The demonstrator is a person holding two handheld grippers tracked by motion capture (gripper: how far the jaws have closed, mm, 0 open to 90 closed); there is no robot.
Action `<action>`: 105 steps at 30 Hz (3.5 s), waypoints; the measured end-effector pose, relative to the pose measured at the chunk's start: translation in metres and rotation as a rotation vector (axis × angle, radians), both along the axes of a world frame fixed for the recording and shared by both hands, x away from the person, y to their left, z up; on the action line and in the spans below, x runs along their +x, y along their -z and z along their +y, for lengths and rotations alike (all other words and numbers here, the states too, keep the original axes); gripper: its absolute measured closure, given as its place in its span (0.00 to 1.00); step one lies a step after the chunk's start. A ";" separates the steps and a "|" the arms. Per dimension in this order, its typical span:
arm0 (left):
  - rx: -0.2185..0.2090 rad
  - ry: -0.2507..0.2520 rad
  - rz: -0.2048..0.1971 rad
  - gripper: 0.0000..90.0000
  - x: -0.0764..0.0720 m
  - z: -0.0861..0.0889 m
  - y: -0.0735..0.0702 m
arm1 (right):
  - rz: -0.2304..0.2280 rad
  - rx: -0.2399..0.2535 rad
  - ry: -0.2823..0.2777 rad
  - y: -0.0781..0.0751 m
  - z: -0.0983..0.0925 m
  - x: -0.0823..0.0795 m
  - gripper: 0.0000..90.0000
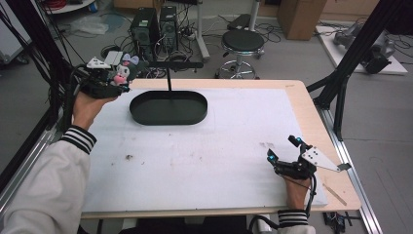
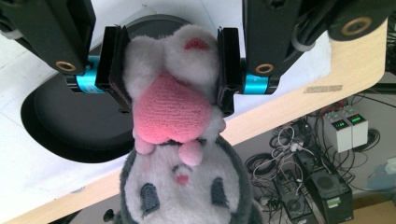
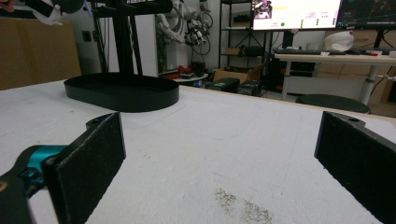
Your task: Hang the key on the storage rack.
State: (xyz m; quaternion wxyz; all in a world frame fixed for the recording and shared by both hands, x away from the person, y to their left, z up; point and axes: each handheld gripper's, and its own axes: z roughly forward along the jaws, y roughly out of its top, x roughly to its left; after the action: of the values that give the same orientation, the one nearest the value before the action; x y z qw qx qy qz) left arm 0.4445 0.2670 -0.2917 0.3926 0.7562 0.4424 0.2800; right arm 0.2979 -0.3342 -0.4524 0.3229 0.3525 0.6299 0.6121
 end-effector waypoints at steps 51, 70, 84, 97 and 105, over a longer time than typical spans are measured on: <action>0.034 -0.033 0.092 0.61 0.002 0.013 0.044 | -0.006 -0.006 0.001 0.000 0.000 0.000 0.01; 0.044 -0.020 0.121 0.61 0.026 -0.004 0.067 | -0.008 -0.001 0.001 0.000 0.000 0.001 0.01; -0.111 -0.014 0.115 0.43 0.026 0.006 0.069 | -0.005 0.002 -0.004 0.000 -0.001 0.000 0.01; -0.318 0.203 -0.124 0.02 -0.031 0.026 0.058 | -0.012 -0.003 0.005 0.000 0.000 0.000 0.01; -0.270 0.253 -0.269 0.02 -0.092 0.035 0.069 | -0.009 -0.006 0.004 0.000 0.001 -0.001 0.01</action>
State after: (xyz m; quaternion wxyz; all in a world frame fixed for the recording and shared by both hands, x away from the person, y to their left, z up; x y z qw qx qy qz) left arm 0.3523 0.3023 -0.3607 0.5777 0.7019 0.3212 0.2654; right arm 0.2973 -0.3334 -0.4525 0.3281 0.3498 0.6297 0.6111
